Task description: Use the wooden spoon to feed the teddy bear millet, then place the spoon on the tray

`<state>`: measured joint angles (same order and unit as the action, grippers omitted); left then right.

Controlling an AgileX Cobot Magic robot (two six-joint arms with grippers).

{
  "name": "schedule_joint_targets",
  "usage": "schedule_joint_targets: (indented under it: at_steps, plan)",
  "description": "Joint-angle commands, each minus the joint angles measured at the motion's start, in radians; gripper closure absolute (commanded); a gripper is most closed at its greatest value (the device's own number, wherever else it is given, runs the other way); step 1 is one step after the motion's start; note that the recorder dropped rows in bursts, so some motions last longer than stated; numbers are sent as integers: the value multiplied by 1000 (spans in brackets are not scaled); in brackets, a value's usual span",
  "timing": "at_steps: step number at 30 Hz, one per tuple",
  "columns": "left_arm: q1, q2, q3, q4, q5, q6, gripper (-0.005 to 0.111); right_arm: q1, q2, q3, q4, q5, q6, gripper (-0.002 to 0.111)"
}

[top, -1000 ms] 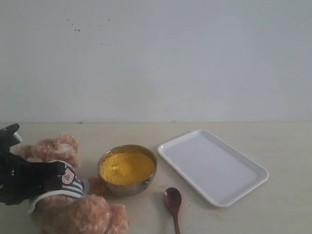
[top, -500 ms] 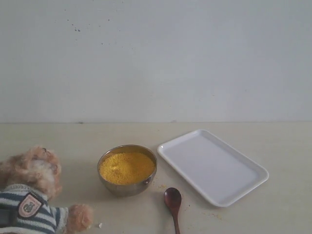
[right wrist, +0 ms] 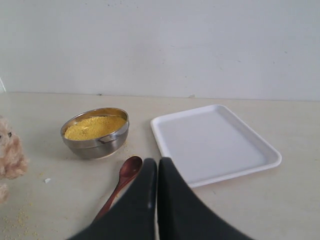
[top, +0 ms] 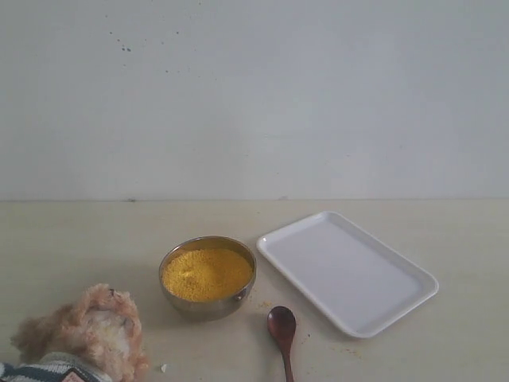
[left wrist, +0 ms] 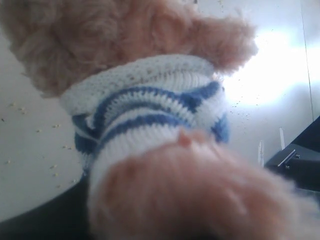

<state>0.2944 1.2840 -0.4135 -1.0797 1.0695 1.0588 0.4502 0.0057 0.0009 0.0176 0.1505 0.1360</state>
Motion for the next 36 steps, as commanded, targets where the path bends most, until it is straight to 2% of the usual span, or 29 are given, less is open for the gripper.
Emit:
schedule_joint_targets:
  at_steps: [1, 14, 15, 18, 20, 26, 30, 32, 36]
  plan:
    - [3, 1, 2, -35, 27, 8, 103, -1, -6, -1, -2, -4, -4, 108]
    - [3, 1, 2, -35, 27, 8, 103, -1, -6, -1, -2, -9, -2, 108]
    - [3, 1, 2, -35, 27, 8, 103, -1, -6, -1, 22, -25, 36, 108]
    - [3, 1, 2, -35, 27, 8, 103, -1, -6, -1, 261, -117, 283, 108]
    - [3, 1, 2, -35, 27, 8, 103, -1, -6, -1, 315, -178, 404, 108]
    - [3, 1, 2, -35, 27, 8, 103, -1, -6, -1, 313, -282, 443, 108]
    - [3, 1, 2, -35, 25, 8, 103, 1, -6, -1, 311, -267, 499, 108]
    - [3, 1, 2, -35, 25, 8, 103, 5, -6, -15, 248, -211, 481, 108]
    - [3, 1, 2, -35, 25, 8, 103, 63, 1, -163, 90, -38, 367, 108]
